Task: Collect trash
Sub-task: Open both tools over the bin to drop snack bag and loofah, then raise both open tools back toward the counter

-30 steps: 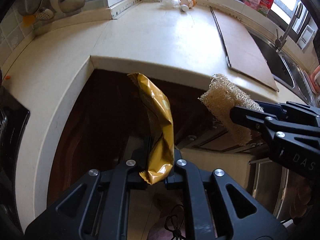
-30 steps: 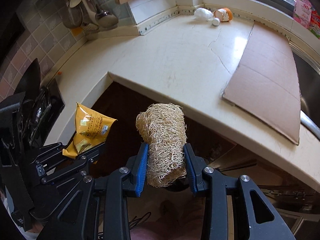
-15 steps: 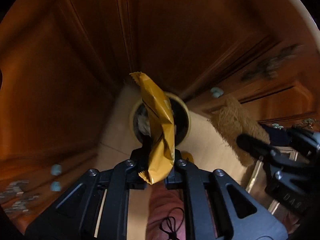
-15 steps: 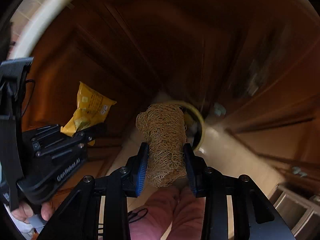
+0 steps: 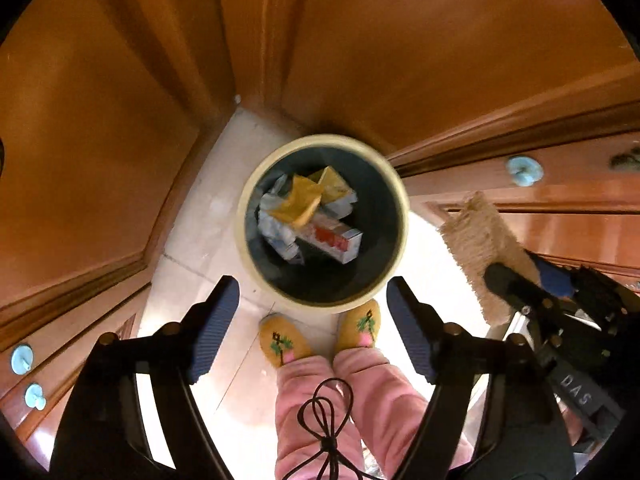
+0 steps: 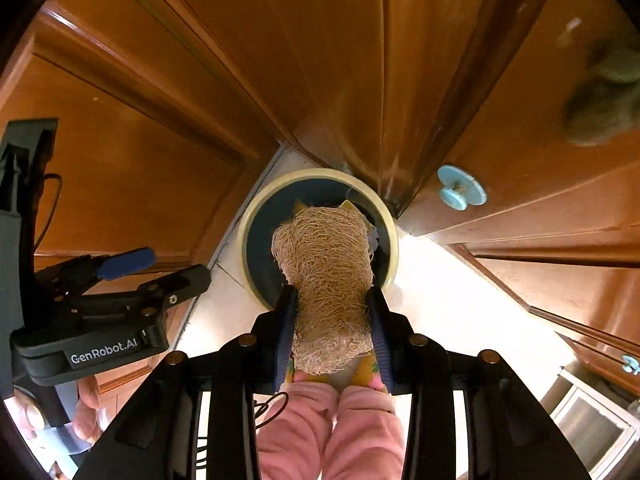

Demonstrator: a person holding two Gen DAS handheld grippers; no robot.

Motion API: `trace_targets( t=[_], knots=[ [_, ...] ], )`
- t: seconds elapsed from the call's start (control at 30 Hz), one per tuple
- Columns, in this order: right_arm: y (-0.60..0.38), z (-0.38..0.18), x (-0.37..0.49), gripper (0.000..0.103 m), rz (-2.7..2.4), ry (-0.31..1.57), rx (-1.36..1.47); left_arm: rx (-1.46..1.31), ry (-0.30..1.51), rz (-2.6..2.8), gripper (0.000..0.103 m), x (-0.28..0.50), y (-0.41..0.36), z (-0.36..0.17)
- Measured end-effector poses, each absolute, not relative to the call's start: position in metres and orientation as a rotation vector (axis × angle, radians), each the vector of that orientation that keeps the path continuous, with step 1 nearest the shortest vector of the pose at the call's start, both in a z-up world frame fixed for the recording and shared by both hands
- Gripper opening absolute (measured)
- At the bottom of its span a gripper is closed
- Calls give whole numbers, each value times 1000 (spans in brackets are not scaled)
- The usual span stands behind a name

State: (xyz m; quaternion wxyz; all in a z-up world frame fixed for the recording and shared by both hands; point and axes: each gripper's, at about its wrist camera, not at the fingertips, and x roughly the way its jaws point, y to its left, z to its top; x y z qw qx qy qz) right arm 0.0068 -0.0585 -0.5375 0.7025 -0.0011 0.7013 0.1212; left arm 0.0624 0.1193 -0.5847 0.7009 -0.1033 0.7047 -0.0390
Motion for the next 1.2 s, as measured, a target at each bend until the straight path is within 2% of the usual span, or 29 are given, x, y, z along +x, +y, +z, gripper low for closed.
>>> trace_targets(
  t=[0.3, 0.37, 0.43, 0.53, 0.87, 1.2],
  knots=[
    [-50, -558, 40, 40, 319, 1609, -7, -216, 1570, -17, 74, 45, 131, -587],
    [-50, -557, 42, 46, 324, 1607, -9, -203, 1557, -4, 74, 43, 133, -583],
    [-49, -554, 47, 62, 324, 1603, -6, -195, 1553, 7, 74, 41, 134, -580],
    [-48, -557, 59, 74, 320, 1594, 9, -190, 1547, 15, 74, 41, 135, -574],
    [-44, -525, 61, 74, 327, 1612, 22, -175, 1534, 17, 74, 34, 132, -536],
    [-55, -419, 48, 74, 360, 1545, 13, -130, 1473, -40, 74, 23, 118, -436]
  ],
)
